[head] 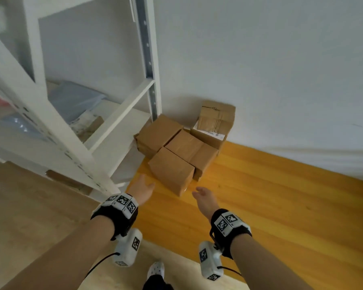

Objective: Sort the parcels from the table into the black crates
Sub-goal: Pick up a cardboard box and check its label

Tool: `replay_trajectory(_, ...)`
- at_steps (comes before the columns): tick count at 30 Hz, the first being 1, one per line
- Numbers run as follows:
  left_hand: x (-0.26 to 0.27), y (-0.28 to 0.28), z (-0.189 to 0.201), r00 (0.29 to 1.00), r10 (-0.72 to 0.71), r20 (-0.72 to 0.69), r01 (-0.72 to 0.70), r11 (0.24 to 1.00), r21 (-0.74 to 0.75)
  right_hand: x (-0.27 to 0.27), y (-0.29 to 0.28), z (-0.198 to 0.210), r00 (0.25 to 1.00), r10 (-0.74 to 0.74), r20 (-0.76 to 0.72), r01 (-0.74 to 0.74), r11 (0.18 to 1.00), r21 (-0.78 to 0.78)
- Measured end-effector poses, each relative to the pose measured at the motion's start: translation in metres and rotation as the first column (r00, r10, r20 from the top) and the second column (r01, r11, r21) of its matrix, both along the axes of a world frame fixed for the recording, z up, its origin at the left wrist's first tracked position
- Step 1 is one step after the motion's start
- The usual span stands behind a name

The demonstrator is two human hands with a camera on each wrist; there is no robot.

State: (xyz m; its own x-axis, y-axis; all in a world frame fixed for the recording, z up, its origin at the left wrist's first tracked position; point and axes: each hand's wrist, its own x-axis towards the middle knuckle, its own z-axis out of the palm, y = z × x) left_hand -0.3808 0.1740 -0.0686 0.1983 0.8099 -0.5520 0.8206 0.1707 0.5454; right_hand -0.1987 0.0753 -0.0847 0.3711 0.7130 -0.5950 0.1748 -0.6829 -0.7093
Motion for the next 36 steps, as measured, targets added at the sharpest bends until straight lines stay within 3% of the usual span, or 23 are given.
replay_trajectory(8,-0.006,0.049,-0.027,0.992,0.039,0.123,-0.038,0.999,-0.014,-0.028,0.034,-0.015,0.978,-0.201,-0.059,0.197,0.978,-0.07)
replay_trajectory(15,0.004,0.074,-0.048,0.983,0.017,0.183,-0.006,0.998,-0.061,-0.033,0.047,-0.04,0.976,-0.203,-0.076,0.195,0.976,-0.098)
replay_trajectory(26,0.0,0.07,-0.05,0.962,0.023,0.271,0.006,0.995,-0.104,-0.041,0.054,-0.057,0.958,-0.269,-0.102,0.274,0.961,0.032)
replay_trajectory(36,-0.009,0.044,-0.039,0.921,0.125,0.368,-0.094,0.99,-0.103,-0.033,0.034,-0.043,0.962,-0.266,-0.061,0.272,0.949,0.159)
